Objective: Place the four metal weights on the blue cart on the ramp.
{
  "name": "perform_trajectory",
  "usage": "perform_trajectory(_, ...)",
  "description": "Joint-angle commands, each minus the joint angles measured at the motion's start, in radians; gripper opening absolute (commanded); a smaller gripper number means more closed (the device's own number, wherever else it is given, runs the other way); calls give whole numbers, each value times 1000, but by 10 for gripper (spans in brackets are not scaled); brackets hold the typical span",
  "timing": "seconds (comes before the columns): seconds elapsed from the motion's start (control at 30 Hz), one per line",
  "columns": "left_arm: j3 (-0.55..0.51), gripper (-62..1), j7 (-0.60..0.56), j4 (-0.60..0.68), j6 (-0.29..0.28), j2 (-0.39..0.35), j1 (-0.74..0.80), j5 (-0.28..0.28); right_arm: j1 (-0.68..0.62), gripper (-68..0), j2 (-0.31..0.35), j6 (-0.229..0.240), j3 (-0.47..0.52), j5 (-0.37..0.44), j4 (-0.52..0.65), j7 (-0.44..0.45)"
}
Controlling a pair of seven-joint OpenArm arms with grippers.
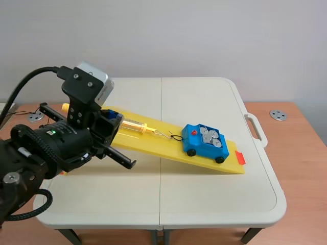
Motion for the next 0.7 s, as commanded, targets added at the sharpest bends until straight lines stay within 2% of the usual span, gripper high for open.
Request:
perform_trajectory(0.0, -8, -584, -152, 45, 48, 22, -60, -26, -33, -669, 19, 46, 80, 44, 90, 45)
perform_trajectory(0.33, -8, -584, -163, -39, 63, 22, -122, -26, -33, -669, 19, 46, 80, 40, 90, 45)
perform_trajectory(0.67, -8, -584, -170, -46, 63, 22, -124, -26, -33, -669, 19, 46, 80, 40, 90, 45)
